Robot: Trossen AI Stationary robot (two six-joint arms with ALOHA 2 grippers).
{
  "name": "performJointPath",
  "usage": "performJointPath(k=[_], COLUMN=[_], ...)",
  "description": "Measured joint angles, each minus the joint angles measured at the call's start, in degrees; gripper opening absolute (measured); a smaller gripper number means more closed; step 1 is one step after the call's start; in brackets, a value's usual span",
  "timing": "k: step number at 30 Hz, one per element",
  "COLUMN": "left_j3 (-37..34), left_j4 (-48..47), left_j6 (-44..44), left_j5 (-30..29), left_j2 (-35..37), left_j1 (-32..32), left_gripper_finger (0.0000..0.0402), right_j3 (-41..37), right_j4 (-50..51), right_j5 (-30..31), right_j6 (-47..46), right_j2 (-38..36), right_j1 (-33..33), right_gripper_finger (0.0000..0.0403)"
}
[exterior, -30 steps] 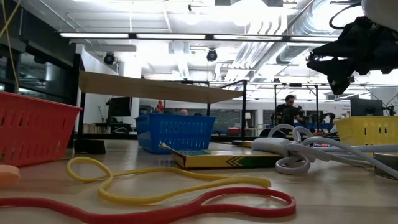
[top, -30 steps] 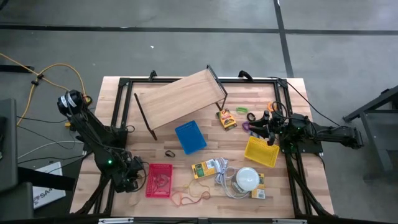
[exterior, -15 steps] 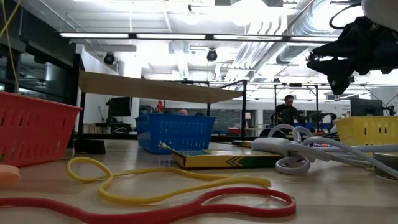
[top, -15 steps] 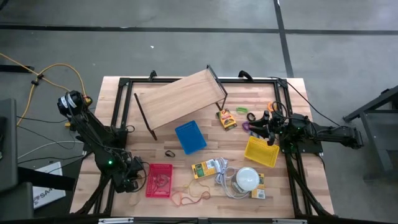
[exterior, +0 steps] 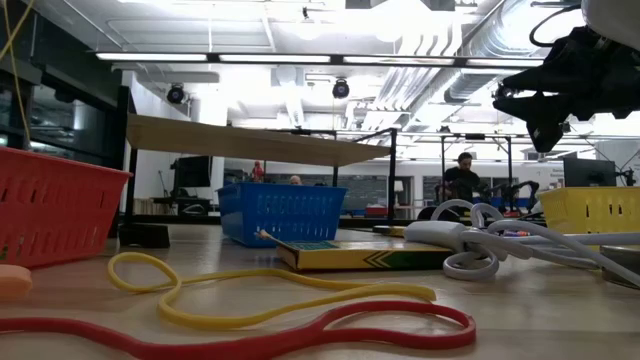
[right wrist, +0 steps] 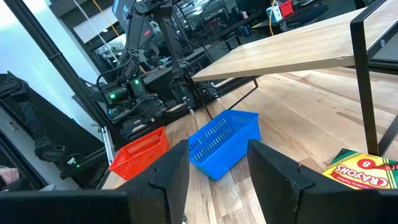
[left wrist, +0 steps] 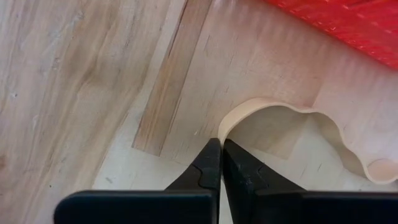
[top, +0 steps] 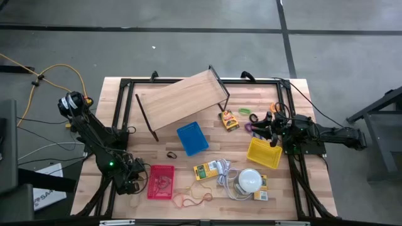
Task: Pick & Place Office Desk Supplies
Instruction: Put the brown rubber band into the red bin
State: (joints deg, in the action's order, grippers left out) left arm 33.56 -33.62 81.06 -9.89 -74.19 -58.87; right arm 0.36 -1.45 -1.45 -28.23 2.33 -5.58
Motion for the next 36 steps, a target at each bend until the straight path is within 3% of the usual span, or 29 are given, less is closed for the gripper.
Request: performJointPath(k=[6,20,36], left_j3=[0.0,0.0,0.0], left_j4=[0.0,-4.3,3.8], left_j6=[0.0,-0.7,-10.4], left_j5=[0.6,-3.8,-8.4], left_j2=[2.7,24.8,38.1], left_j1=[-0.1,-1.7,-1.7], left_gripper_finger=[0.0001,0.0001,0.0001], right_j3=[0.0,0.0,0.0], right_j4=[0.0,0.0,0.0], right_j5=[0.0,0.0,0.0], right_j6=[0.0,0.0,0.0], right_j2=[0.0,0.0,0.0], right_j1=[0.0,0.0,0.0], right_gripper_finger=[0.0150,0.0150,0.0150])
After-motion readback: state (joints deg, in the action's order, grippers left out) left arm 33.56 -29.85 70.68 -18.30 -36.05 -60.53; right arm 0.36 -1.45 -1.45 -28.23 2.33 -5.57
